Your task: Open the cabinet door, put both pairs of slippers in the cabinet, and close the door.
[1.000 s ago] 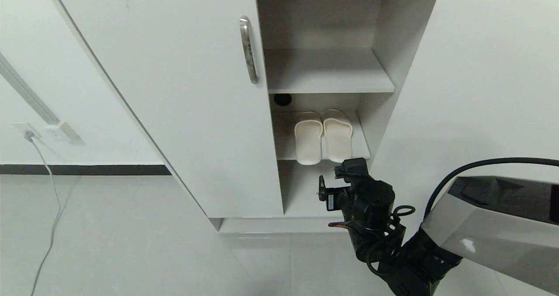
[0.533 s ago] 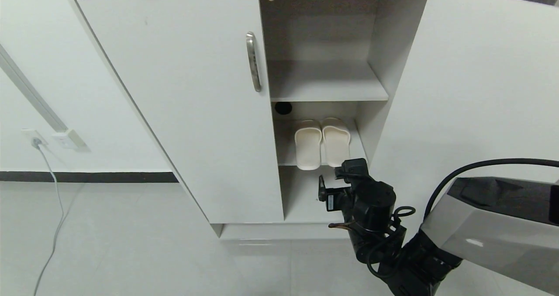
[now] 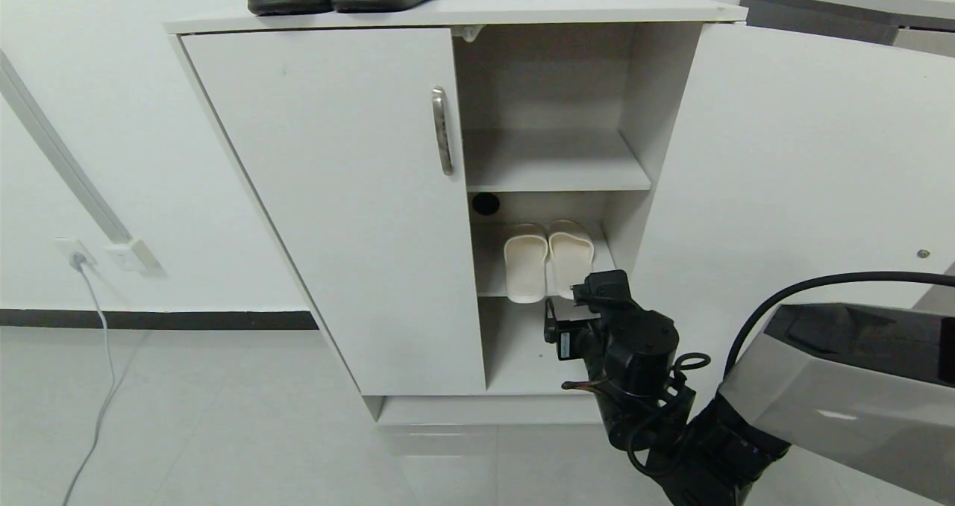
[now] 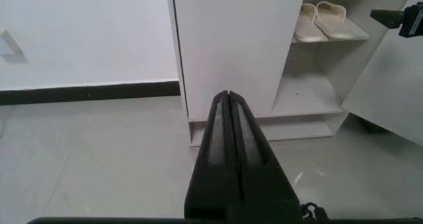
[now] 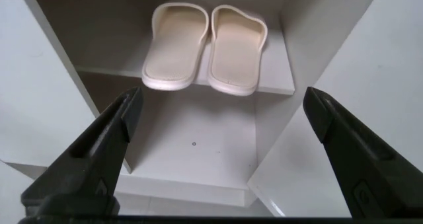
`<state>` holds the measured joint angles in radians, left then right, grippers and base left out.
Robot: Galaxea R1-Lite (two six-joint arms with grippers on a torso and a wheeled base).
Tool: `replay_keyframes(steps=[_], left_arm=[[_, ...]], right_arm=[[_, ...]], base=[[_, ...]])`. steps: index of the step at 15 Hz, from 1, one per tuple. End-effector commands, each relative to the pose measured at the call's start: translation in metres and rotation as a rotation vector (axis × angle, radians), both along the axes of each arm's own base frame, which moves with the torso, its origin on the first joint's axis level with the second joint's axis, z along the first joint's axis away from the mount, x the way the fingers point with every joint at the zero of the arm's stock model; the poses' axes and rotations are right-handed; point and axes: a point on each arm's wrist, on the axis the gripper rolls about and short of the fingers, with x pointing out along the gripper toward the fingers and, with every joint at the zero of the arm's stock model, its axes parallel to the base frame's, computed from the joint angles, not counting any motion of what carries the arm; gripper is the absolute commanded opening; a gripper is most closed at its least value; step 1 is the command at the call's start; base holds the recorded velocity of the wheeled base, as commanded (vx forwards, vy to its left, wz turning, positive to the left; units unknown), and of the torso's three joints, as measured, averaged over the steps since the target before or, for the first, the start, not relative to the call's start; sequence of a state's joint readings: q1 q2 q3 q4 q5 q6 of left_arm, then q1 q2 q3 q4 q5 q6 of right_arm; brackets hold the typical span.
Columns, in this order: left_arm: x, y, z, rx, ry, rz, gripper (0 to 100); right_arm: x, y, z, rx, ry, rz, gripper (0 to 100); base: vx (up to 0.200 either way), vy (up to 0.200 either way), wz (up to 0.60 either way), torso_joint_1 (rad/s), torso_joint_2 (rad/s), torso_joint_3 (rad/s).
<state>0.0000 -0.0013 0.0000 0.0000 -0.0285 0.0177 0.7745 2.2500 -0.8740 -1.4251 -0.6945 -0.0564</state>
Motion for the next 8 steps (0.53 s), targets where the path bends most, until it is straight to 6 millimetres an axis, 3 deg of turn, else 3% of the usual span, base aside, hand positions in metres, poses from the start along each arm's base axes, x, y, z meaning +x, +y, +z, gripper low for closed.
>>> replay_keyframes(steps=[1, 3, 8], left_arm=[[0.0001, 0.0, 0.0, -0.002, 0.001, 0.001, 0], [0.0001, 0.0, 0.0, -0.002, 0.001, 0.001, 0], [0.0001, 0.0, 0.0, -0.005, 0.001, 0.001, 0]], right_arm=[[0.0004, -0.0004, -0.0014, -0.002, 0.002, -0.005, 100], [0.0003, -0.0006, -0.0006, 0.001, -0.001, -0.011, 100], [-0.0012, -0.0037, -0.0015, 0.0, -0.01, -0.013, 100]], base=[[0.0, 0.0, 0.0, 0.0, 0.0, 0.0], [0.0, 0.0, 0.0, 0.0, 0.0, 0.0], [0.0, 0.2, 0.0, 0.003, 0.0, 0.003]])
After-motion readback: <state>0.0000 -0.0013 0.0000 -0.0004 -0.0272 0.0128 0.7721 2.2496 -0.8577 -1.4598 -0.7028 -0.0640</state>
